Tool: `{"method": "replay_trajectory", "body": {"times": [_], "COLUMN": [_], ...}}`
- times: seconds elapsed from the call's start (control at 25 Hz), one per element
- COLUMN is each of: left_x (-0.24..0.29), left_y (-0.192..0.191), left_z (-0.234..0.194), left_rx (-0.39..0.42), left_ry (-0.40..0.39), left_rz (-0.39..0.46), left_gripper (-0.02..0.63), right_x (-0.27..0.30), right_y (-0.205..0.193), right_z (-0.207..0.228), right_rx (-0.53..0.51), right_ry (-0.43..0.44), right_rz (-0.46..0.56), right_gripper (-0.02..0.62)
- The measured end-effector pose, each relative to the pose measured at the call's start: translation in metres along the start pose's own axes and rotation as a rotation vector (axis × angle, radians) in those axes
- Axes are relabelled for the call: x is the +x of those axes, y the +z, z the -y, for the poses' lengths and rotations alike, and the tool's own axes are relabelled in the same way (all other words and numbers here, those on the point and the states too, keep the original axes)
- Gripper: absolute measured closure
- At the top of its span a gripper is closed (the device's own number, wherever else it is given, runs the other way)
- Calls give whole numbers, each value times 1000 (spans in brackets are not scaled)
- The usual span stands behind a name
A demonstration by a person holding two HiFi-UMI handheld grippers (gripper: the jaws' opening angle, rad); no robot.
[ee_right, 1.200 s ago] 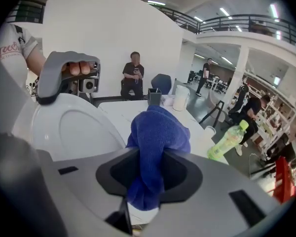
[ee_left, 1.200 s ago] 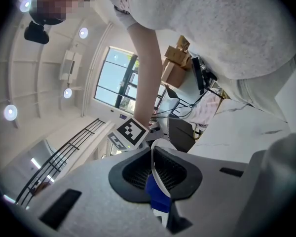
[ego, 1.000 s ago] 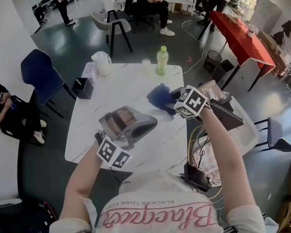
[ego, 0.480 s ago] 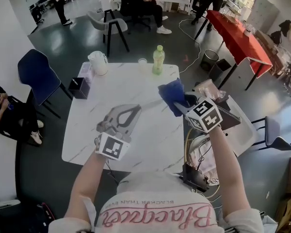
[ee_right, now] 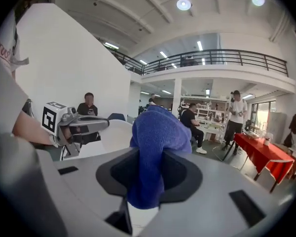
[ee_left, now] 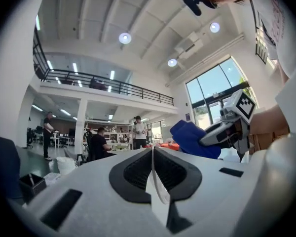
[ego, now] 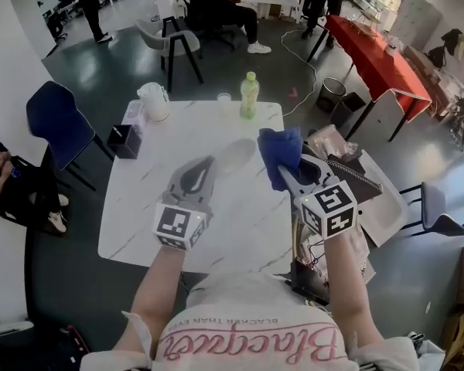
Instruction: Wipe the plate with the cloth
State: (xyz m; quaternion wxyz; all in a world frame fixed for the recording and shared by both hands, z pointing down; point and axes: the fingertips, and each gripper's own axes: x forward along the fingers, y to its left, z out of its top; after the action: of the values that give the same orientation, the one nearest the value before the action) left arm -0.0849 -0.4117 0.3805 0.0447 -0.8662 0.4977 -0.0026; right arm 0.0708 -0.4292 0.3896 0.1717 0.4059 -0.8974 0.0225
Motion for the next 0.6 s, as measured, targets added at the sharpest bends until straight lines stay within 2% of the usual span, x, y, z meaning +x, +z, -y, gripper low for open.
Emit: {"method": "replay_trajectory", "body": {"times": [0.32, 0.48, 0.6], "left_x": [-4, -7, -7], "left_y": [3, 3, 5], "left_z": [-10, -9, -7], "left_rx": [-262, -321, -327], "left_ry": [110, 139, 142], "left_rz": [47, 56, 57], "left_gripper": [591, 591, 591], "right_x": [-13, -20, -24], "right_y": [5, 4, 0], "right_z": [-15, -18, -19], "right_rx": [97, 107, 117], "right_ry": [-73, -115, -142], "right_rz": [72, 86, 89], "right_gripper": [494, 494, 495]}}
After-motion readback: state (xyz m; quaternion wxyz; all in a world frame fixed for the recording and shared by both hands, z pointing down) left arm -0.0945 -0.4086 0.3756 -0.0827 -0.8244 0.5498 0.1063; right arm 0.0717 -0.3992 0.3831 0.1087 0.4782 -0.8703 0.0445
